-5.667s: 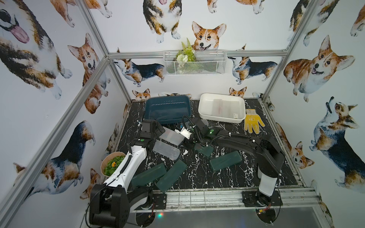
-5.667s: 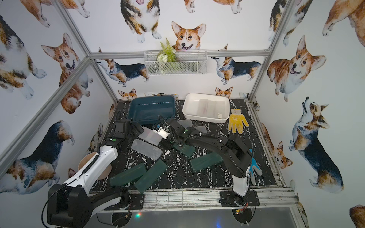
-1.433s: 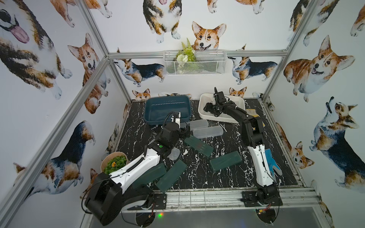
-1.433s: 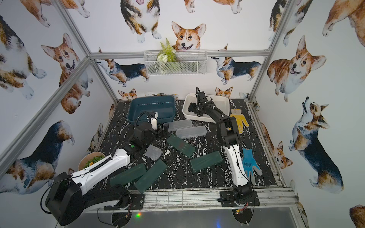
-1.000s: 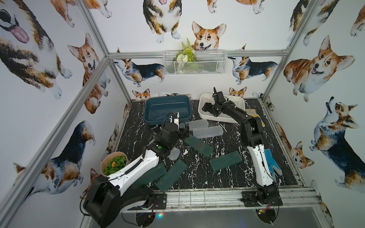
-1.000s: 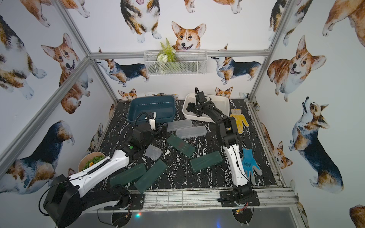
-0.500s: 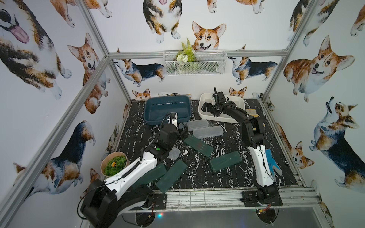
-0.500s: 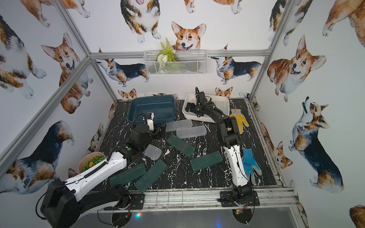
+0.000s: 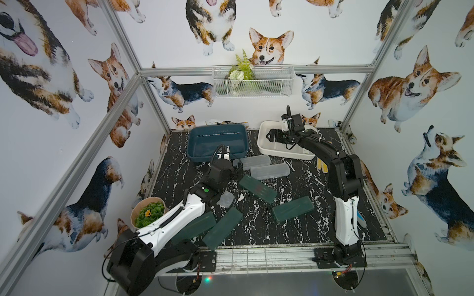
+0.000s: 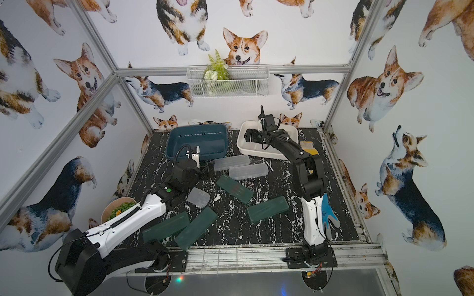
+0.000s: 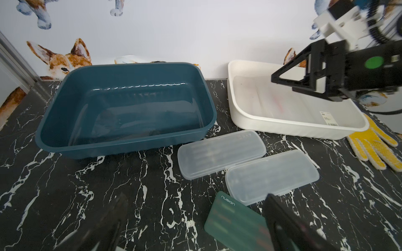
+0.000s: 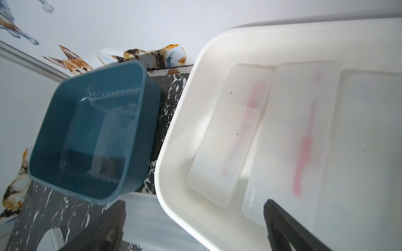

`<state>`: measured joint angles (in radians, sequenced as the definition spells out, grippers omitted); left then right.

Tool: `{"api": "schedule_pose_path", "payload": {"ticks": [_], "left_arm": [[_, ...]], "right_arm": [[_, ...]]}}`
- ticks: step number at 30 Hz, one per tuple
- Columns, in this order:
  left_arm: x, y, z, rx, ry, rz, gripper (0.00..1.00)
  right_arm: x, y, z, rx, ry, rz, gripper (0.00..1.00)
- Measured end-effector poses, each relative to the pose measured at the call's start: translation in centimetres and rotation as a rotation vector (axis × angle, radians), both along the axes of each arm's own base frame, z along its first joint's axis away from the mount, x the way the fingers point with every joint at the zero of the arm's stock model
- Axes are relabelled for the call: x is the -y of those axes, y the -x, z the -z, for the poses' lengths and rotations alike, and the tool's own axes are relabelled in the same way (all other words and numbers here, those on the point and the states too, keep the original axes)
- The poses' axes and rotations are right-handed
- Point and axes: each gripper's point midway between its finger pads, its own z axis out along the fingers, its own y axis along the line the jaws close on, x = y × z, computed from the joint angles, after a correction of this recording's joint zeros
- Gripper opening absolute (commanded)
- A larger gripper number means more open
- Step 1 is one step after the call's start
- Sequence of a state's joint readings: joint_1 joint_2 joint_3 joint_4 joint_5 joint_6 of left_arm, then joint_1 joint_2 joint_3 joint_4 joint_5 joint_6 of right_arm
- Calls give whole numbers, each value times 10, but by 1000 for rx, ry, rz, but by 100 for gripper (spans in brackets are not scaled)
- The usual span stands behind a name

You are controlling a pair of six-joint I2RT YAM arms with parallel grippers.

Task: Place the pencil cases by color into the storage box
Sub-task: Place the pencil case at the storage box, then pick up the pencil case from the center of the board.

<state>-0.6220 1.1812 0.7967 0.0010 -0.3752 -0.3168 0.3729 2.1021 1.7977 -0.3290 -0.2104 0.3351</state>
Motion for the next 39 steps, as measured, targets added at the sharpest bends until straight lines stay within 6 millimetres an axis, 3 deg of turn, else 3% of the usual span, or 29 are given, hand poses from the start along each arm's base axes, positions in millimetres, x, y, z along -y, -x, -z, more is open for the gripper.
{"api": "schedule_pose_path", "payload": {"ticks": [7,14,18,24,34,39], "left_arm": [[-4,-4,25,-109,2,-49,100],[-35,-5,62,-275,67,-152,100],[-57,1,73,-336,120,-212,100],[-91,18,80,-395,165,-318,100],[-144,43,82,-453,189,-503,100],[-162,49,84,-471,210,-573,100]], "right_arm": [[13,47,-12,54,98,-112,100],[-14,99,6,64,144,-318,100],[-40,124,17,91,151,-452,100],[-94,169,27,171,141,-656,100],[-184,237,48,274,112,-850,99],[-215,262,66,311,135,-891,100]]}}
